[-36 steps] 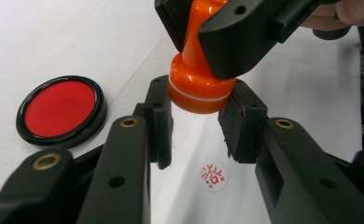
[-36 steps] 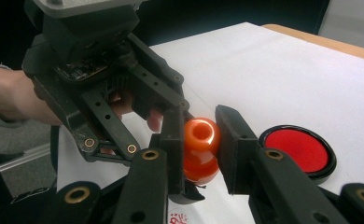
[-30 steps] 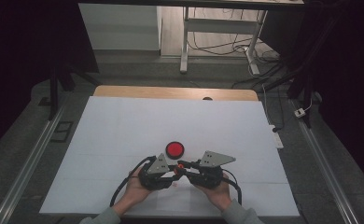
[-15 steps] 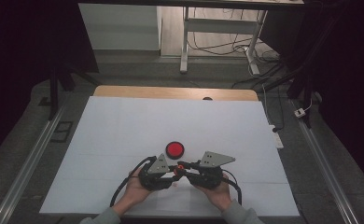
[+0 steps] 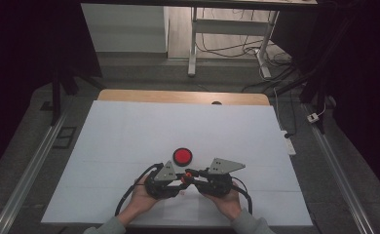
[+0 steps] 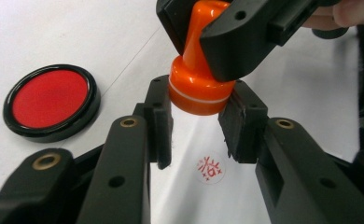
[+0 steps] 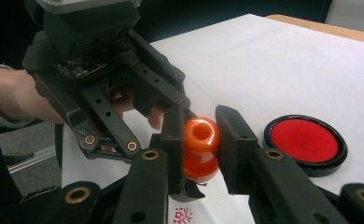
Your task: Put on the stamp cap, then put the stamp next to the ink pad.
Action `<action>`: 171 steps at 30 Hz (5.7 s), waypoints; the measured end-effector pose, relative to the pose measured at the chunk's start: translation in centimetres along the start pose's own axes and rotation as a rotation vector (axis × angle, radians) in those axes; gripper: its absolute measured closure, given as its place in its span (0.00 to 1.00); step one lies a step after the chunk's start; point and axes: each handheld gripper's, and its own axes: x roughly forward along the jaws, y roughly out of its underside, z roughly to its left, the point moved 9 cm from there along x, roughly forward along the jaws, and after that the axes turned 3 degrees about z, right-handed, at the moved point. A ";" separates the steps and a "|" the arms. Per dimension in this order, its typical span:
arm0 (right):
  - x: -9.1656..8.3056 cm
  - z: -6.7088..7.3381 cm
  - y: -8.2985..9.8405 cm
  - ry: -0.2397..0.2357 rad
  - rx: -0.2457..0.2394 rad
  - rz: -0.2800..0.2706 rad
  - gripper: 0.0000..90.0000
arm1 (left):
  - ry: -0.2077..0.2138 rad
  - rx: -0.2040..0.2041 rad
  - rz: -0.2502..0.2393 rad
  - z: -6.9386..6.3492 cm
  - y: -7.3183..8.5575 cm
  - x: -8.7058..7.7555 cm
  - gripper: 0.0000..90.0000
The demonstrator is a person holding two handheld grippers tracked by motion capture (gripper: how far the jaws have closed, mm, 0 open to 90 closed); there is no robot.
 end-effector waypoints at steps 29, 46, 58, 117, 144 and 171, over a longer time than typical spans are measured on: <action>-0.2 0.0 -0.4 0.031 -0.041 -0.004 0.80 | -0.023 0.007 -0.030 0.1 -0.1 0.1 0.70; -0.6 -0.2 -0.8 0.040 -0.041 -0.023 0.80 | -0.017 -0.062 0.010 0.7 0.8 -0.7 0.31; -0.7 -0.6 -1.0 0.041 -0.037 -0.027 0.80 | -0.020 -0.109 0.012 1.4 2.5 -3.1 0.25; -2.2 -3.8 -0.9 0.146 -0.030 -0.009 0.80 | -0.245 -0.293 0.019 5.9 10.8 -10.9 0.25; 0.1 -11.6 0.0 0.305 0.047 0.068 0.80 | -0.241 -0.292 0.025 6.0 10.9 -10.7 0.25; 4.1 -14.7 2.3 0.379 0.052 0.203 0.80 | -0.251 -0.290 0.038 6.2 11.3 -10.8 0.25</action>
